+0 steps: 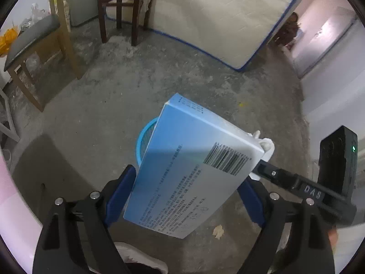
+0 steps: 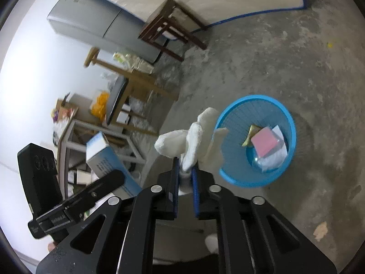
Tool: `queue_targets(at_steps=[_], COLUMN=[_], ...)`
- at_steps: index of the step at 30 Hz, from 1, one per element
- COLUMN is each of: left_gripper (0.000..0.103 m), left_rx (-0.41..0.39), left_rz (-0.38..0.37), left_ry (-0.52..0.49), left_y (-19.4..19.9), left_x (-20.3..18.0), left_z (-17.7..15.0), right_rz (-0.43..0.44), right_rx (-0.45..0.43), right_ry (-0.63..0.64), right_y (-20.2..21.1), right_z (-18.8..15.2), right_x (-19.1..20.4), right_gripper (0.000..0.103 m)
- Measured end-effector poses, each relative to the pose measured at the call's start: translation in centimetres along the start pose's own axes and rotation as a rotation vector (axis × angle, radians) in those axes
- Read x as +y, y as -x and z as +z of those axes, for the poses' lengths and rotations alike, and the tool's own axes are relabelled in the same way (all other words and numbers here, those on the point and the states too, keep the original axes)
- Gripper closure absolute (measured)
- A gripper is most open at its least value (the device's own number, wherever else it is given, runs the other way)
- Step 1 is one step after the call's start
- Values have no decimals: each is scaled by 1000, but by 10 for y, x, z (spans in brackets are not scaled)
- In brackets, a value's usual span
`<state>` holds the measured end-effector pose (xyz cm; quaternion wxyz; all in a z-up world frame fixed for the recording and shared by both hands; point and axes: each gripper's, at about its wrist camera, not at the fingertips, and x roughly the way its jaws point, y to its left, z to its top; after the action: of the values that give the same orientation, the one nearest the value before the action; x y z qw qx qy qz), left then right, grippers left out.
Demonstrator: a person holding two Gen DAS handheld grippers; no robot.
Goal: Collect trash
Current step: 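Carry the box and tissue to the blue wastebasket and release both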
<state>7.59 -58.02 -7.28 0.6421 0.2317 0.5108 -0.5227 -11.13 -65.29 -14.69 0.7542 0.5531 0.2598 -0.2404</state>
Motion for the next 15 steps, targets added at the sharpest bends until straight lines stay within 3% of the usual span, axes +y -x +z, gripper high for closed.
queue_targets(at_steps=[1, 3, 5, 9, 15], left_gripper=[15, 9, 8, 8, 8], left_rx=[13, 37, 22, 3, -113], left_rz=[14, 63, 108, 135, 164], left_ry=[6, 31, 52, 51, 11], left_y=[-11, -34, -44, -40, 22], left_x=[-3, -9, -11, -9, 1], left_z=[5, 12, 14, 8, -12], right_rz=[-5, -16, -34, -96, -80], right_rx=[-3, 3, 14, 51, 10], right_ry=[-25, -77, -138, -191, -151], right_y=[-11, -24, -40, -56, -22], right_z=[6, 16, 23, 24, 9], right_x=[-10, -29, -49, -76, -84], right_gripper=[89, 64, 51, 51, 49])
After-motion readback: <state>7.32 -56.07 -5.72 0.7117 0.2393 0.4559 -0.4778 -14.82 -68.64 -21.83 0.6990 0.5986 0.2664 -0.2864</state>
